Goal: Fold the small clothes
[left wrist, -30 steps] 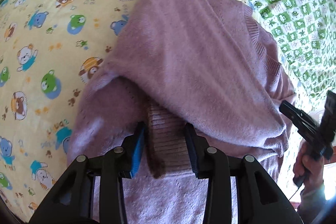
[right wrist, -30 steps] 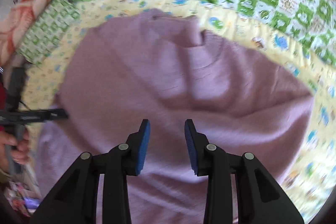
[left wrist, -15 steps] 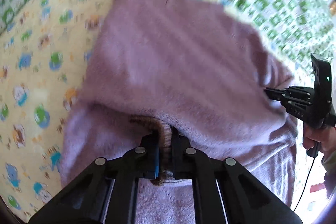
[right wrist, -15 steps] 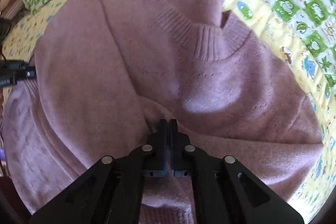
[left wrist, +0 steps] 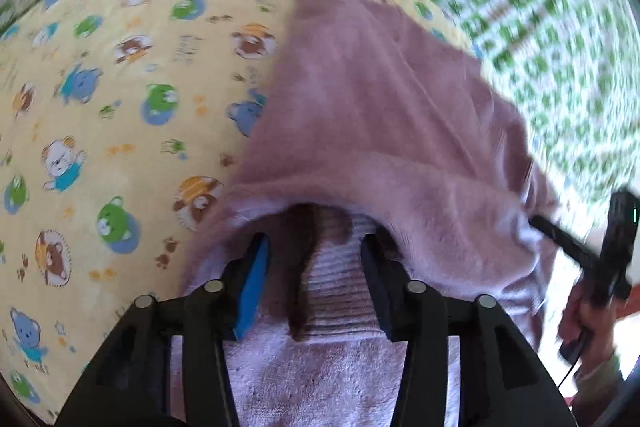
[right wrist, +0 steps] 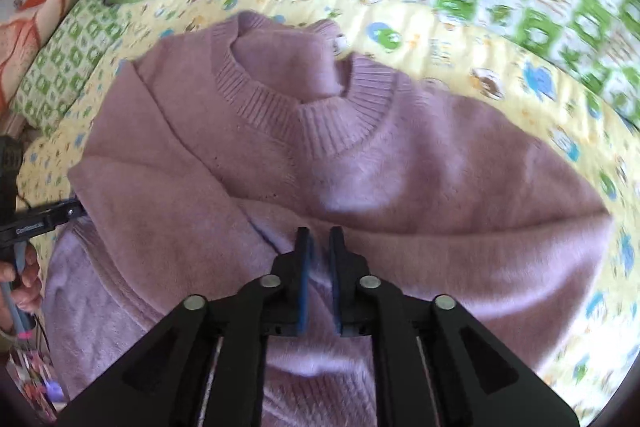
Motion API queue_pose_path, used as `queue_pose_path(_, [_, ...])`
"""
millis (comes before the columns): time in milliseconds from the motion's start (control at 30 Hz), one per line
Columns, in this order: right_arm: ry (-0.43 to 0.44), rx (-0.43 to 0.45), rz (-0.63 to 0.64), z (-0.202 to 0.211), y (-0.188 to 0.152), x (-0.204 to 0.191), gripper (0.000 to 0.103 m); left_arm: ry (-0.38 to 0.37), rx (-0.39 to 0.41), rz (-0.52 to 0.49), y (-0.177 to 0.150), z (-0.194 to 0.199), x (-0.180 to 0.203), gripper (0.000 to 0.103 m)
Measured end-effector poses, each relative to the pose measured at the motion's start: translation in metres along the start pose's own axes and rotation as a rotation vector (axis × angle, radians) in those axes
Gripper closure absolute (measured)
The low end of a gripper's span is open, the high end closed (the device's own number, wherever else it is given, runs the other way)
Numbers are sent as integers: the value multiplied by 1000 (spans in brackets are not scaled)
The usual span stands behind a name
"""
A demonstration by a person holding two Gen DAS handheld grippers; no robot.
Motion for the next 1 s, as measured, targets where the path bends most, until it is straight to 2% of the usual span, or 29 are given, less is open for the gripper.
queue_pose_path(33, [10, 24, -22, 7, -2, 1, 71, -2, -1, 18, 2, 0, -4, 55])
queue_pose_path(67, [26, 51, -46, 14, -7, 1, 59, -17, -18, 46, 5, -1, -7, 55])
queue_pose_path(100, [59, 97, -81, 28, -13, -1, 57, -40, -28, 70, 8, -2, -9, 55])
queue_pose_path(167, [142, 157, -162, 45, -28, -2, 57, -102, -32, 133, 13, -1, -12, 55])
queue_pose_path(267, [231, 181, -286, 57, -62, -4, 57, -163, -62, 222, 19, -1, -14, 54])
queue_pose_path(367, [331, 147, -398, 41, -86, -11, 57, -200, -101, 304, 22, -8, -21, 54])
queue_pose_path(467, [334, 113, -441, 28, -101, -17, 57, -222, -123, 379, 22, -13, -24, 54])
queue_pose_path(533, [334, 146, -514, 22, -103, -12, 57, -237, -131, 427, 22, -14, -26, 54])
queue_pose_path(600, [296, 175, -631, 19, -110, -2, 57, -269, -130, 464, 20, -10, -30, 54])
queue_pose_path(700, [358, 273, -880, 22, -128, 18, 57, -313, -116, 500, 14, -1, -33, 54])
queue_pose_path(733, [364, 297, -924, 25, -135, 20, 57, -319, -117, 500, 11, 0, -33, 54])
queue_pose_path(833, [331, 339, -953, 36, -145, 17, 57, -325, -121, 498, 6, -1, -35, 54])
queue_pose_path(933, [281, 391, -961, 49, -146, 21, 57, -379, -115, 531, 4, 2, -39, 54])
queue_pose_path(1000, [278, 416, -974, 53, -143, 29, 56, -368, -102, 506, 4, 7, -38, 54])
Point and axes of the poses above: each gripper's, at about its wrist camera, not at the fingertips, and z roughly against the way its jaws point, x to its right, y to its top, the point moved 4 cm from there along -z, roughly the way its jaws point, and after that the axes turned 12 degrees about y, right-handed, at the moved point
